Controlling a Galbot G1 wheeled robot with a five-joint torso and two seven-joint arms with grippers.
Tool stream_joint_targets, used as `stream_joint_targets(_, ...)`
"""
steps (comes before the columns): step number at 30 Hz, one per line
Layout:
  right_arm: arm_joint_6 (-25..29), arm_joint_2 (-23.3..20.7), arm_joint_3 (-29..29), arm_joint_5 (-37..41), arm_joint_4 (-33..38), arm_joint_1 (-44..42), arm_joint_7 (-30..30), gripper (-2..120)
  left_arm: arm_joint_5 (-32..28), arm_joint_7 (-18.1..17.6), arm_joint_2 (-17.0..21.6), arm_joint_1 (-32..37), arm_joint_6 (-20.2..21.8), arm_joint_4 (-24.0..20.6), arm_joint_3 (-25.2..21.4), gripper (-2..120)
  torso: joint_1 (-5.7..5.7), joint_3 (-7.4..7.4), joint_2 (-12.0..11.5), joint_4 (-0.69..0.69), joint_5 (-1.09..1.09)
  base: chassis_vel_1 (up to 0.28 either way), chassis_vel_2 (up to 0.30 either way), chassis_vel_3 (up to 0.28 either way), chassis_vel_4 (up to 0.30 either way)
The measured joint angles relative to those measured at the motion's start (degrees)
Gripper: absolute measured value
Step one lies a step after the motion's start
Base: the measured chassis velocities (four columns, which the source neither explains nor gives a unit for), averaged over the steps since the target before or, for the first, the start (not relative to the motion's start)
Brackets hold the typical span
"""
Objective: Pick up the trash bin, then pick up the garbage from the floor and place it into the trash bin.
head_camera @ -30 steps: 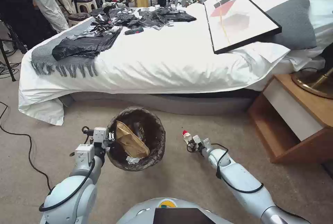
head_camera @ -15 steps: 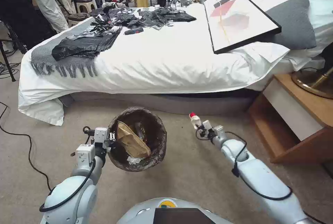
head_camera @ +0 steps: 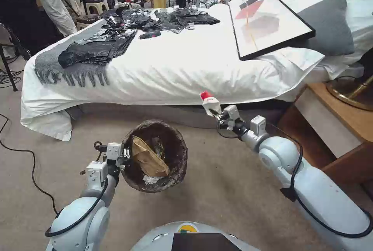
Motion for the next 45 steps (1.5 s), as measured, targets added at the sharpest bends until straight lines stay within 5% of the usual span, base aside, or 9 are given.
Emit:
stream_joint_targets(17,-5.52,-1.52,-12.41,9.42,12.65,8.33,1.18,0,0.04,-0.02,0.23,-0.85,0.34,1.10,0.66,2,0.00,0.00,0.00,-0.02,0.00,0.000,0.000,0.000,0.000)
stream_joint_targets(45,-6.83,0.77,-25.48,5.23,10.39,10.66,2.28,0,0.35,-0.01,-0.30,-1.43,0.34,1.41,1.36,2,0.00,0.00,0.00,-0.01,0.00,0.000,0.000,0.000,0.000)
